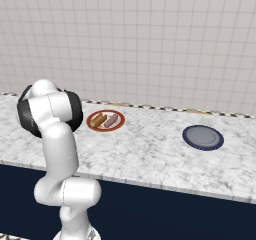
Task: Place one bun and one sausage from the bowl on each plate.
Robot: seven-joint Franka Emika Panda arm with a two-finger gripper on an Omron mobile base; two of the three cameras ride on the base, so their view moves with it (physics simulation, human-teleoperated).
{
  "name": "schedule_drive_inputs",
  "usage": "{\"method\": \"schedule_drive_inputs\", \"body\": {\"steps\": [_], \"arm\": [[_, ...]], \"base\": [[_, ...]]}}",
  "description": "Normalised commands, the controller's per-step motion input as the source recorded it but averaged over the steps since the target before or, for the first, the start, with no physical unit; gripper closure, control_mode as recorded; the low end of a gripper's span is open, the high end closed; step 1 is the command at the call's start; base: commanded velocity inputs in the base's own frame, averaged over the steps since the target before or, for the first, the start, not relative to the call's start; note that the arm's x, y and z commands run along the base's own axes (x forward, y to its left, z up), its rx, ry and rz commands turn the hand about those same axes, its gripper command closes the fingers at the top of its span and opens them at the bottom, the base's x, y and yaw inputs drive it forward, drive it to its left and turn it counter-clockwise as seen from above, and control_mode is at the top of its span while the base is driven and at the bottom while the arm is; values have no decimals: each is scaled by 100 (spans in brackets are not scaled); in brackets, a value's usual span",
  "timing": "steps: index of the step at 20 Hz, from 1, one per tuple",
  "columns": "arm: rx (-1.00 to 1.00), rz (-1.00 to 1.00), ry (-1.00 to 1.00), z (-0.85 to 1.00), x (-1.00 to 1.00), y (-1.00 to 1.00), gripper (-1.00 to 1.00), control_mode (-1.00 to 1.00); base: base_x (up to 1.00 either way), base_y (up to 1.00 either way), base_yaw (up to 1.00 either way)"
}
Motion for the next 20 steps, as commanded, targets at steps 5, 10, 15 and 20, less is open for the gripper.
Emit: {"method": "schedule_drive_inputs", "body": {"steps": [5,10,15,20], "arm": [[-3,0,12,-24,0,-2,-100,-100],[-4,0,0,-23,3,8,-100,-100],[-3,0,0,-25,0,0,-100,-100],[0,0,0,0,0,2,-100,-100]], "base": [[0,0,0],[0,0,0],[0,0,0],[0,0,0]]}}
